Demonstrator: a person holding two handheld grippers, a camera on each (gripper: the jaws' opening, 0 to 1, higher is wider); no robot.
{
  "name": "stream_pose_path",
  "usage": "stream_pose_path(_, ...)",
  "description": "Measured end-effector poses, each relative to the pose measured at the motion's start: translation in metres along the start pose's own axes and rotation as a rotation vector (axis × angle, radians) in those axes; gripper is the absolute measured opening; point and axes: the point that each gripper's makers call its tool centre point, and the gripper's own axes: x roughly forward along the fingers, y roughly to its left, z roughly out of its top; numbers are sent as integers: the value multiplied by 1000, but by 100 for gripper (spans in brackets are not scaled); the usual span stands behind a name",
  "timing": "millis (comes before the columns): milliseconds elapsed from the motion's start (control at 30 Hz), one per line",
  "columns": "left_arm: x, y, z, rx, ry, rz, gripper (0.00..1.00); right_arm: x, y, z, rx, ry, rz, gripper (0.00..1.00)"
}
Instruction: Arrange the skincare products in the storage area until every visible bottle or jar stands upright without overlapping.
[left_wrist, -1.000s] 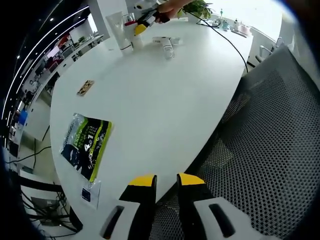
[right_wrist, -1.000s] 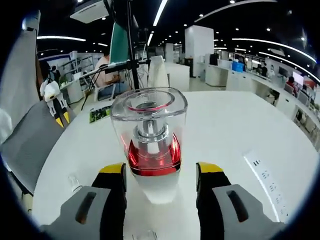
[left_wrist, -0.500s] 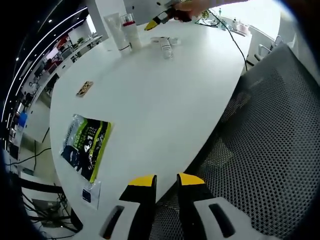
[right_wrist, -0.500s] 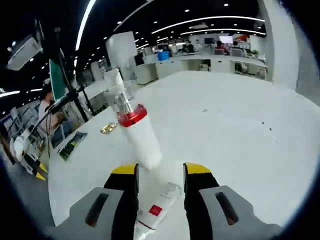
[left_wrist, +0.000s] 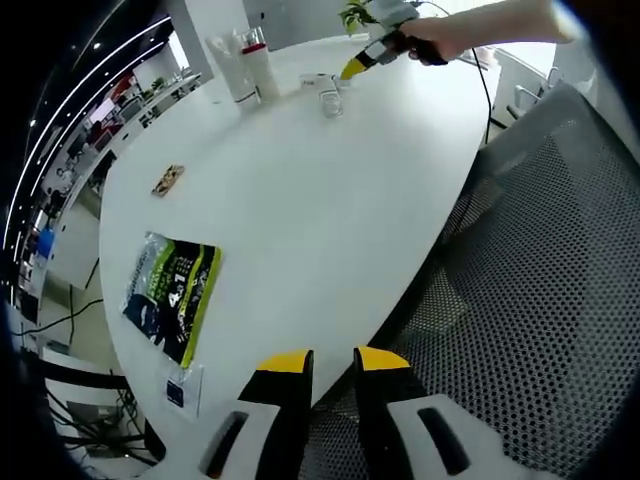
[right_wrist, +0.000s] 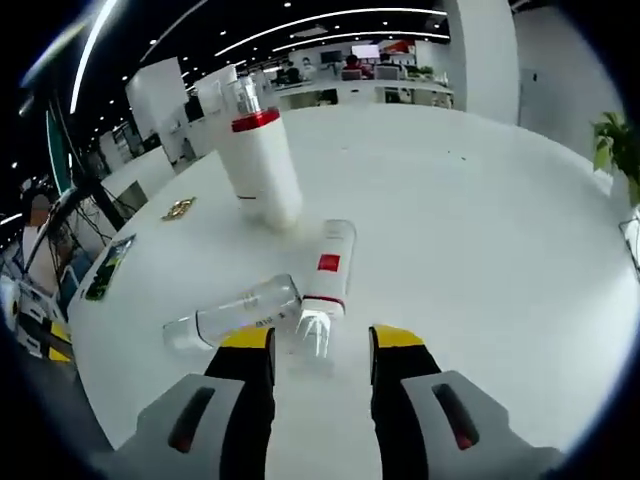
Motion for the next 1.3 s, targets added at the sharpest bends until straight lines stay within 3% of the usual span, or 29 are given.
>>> stream_pose_path(33, 0, 0, 0, 1, 1, 0, 17, 1, -2, -1, -56, 15, -22, 31)
stream_pose_path(233, -1, 0, 0, 6, 4, 0, 17, 10, 1, -9, -97, 66, -59, 30)
stream_pose_path(400, 0, 0, -1, 17, 14, -3, 17, 9, -2, -4, -117, 50, -65, 27)
stream_pose_path(500, -1, 2, 0, 21, 9, 8, 17, 9, 0, -2, -136, 35, -48, 19)
stream_pose_path(767, -2, 3, 1, 30, 7, 17, 17, 7, -2, -5, -173, 44, -47, 17)
stream_pose_path(1067, -3, 4, 6, 49, -7, 36, 17, -24, -3, 2, -197, 7, -23, 17)
stream_pose_path(1300, -9, 8, 12, 48, -40, 64, 17, -60, 11, 14, -208, -79, 4, 17)
